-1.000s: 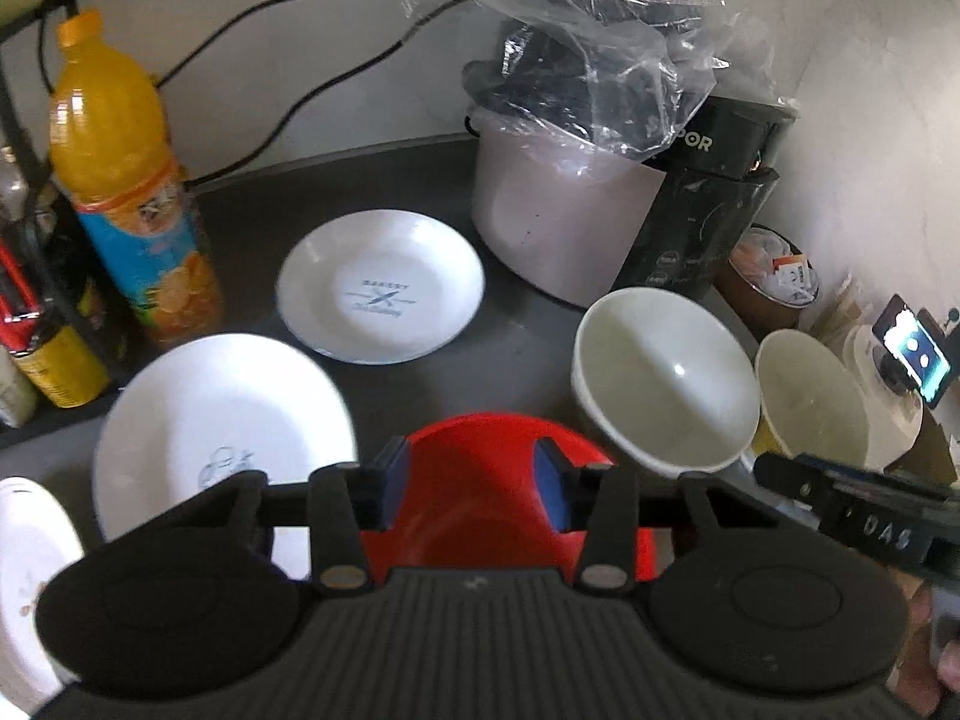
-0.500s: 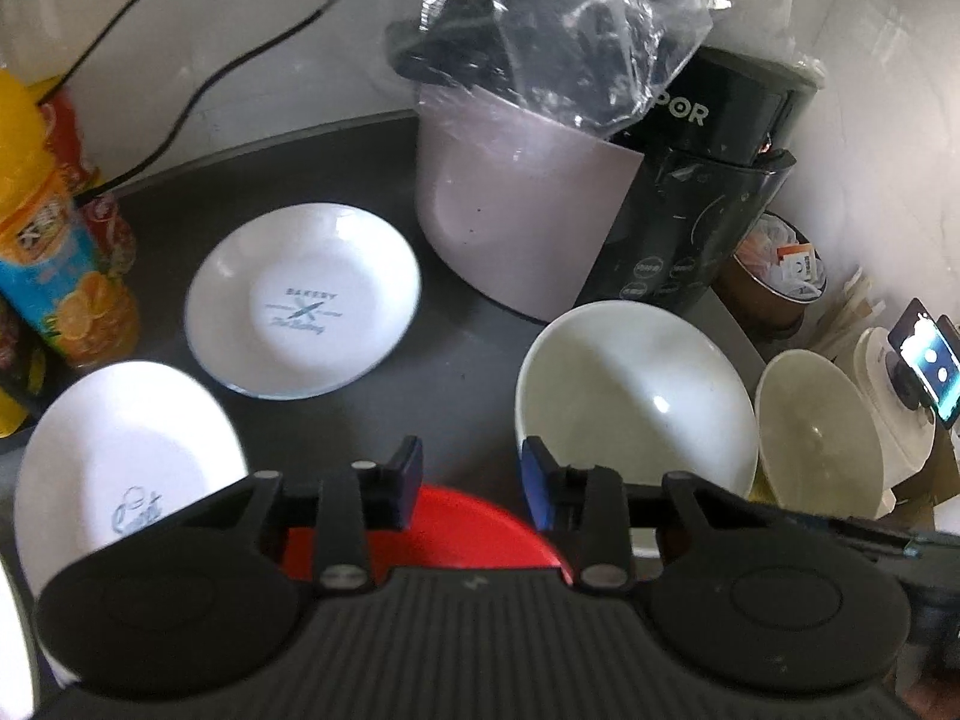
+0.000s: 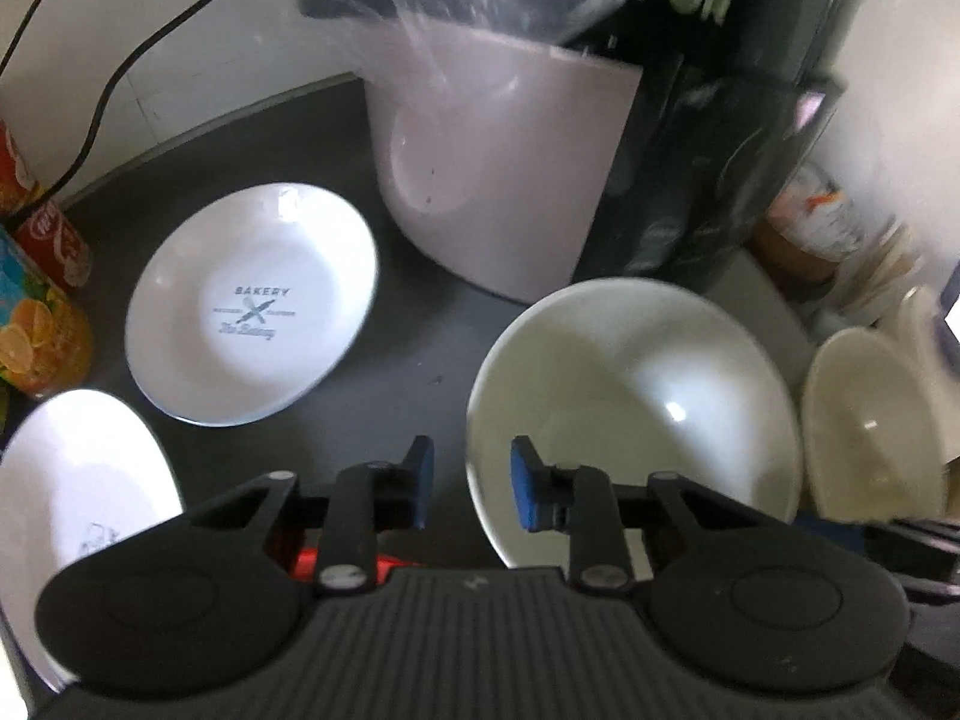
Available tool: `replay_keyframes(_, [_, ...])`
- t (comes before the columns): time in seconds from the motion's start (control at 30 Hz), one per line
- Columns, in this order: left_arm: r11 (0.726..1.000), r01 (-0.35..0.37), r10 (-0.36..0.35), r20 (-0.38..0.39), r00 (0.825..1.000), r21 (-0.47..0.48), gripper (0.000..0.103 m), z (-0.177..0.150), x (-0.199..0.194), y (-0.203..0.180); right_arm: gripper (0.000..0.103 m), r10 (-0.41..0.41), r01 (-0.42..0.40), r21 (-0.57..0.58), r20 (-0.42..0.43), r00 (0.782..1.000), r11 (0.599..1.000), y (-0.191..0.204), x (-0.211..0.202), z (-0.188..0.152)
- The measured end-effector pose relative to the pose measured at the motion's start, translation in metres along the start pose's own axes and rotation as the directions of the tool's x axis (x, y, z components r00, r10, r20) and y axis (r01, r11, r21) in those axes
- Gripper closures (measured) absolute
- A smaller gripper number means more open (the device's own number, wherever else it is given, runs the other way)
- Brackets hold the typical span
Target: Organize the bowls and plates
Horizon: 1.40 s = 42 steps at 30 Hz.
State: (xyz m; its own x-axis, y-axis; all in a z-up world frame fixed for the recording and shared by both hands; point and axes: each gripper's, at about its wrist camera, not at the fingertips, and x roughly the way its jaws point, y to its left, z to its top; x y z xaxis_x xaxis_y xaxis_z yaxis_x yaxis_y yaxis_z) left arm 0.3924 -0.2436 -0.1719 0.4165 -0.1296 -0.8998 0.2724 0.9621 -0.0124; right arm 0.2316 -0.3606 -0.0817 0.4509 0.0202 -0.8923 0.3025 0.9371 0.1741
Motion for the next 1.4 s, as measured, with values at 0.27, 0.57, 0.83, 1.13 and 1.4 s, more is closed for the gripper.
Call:
replay_keyframes(0.27, [1.0,-0.008,0.008,-0.015,1.0,-0.012,0.097,-0.001,0.014,0.001,0.082,-0.043,0.042,-0.051,-0.025,0.999,0.998,0.008,0.011,0.006])
replay_keyframes(0.57, [0.999,0.007,-0.005,0.06,0.998,-0.033,0.098,-0.004,-0.024,0.009,0.082,-0.048,0.054,-0.115,0.049,0.998,0.992,0.023,-0.017,0.004])
replay_keyframes(0.83, [0.998,0.033,-0.026,0.122,0.992,-0.055,0.098,-0.016,-0.067,0.02,0.082,-0.036,0.052,-0.181,0.093,0.995,0.982,0.039,-0.053,0.002])
replay_keyframes(1.13, [0.994,0.024,-0.01,0.127,0.992,-0.11,0.097,-0.041,-0.106,0.054,0.082,0.01,0.015,-0.256,0.095,0.995,0.967,0.077,-0.075,-0.006])
replay_keyframes(1.4, [0.99,0.013,0.003,0.118,0.993,-0.14,0.097,-0.061,-0.12,0.081,0.082,0.025,-0.001,-0.301,0.078,0.997,0.954,0.106,-0.079,-0.021])
